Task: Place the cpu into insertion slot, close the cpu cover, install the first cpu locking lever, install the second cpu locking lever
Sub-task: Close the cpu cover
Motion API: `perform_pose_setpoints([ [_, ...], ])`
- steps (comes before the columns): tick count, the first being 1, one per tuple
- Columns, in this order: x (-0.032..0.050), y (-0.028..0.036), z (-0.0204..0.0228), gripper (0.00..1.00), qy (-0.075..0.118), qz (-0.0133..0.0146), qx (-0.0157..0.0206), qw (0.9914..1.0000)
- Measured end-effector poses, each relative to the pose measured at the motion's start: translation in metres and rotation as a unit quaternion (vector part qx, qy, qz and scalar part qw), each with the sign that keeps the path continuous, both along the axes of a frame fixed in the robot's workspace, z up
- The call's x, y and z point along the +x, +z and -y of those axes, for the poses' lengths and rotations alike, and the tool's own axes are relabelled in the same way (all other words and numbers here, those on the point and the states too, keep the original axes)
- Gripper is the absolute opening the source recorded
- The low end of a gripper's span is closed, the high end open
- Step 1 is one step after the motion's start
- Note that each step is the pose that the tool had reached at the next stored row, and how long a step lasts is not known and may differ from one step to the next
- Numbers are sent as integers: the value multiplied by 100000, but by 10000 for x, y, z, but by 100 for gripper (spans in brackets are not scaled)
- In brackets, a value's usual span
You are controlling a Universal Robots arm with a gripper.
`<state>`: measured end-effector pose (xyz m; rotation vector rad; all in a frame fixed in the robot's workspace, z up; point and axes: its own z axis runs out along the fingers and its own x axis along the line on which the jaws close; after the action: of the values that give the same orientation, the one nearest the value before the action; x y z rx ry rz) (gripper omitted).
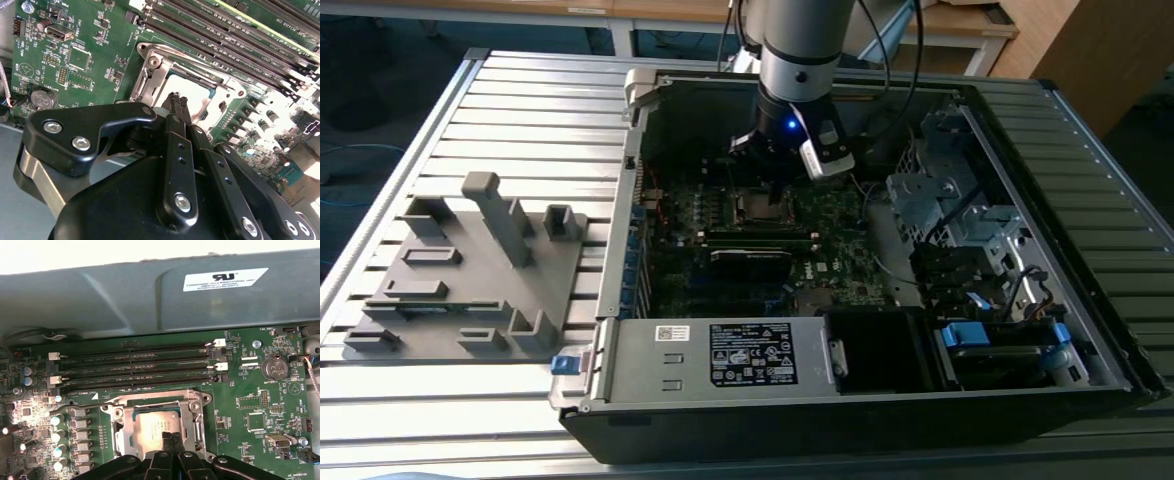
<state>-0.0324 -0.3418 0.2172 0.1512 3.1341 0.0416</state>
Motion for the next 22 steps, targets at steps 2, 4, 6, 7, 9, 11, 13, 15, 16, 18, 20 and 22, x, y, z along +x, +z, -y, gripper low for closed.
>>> perform_pose_setpoints([
  [2, -26, -2, 0, 10, 10, 8, 10, 100000],
  [4, -66, -3, 0, 10, 10, 19, 1, 100000],
  [6, -101, -4, 0, 10, 4, 45, 0, 100000],
  [7, -118, -5, 0, 10, 5, 55, -1, 100000],
  [9, -154, -6, 0, 10, 8, 77, -2, 100000],
  [11, -171, -7, -1, 10, 4, 87, -2, 100000],
  [13, -187, -7, 0, 10, 9, 86, -6, 100000],
  [15, -225, -9, 0, 10, 4, 98, -7, 100000],
  [16, -244, -10, 0, 10, 8, 100, -5, 100000],
  [18, -277, -13, 0, 10, 8, 108, 3, 100000],
  [20, -300, -14, 0, 10, 8, 104, 0, 100000],
  [22, -311, -14, 0, 10, 7, 104, -5, 100000],
])
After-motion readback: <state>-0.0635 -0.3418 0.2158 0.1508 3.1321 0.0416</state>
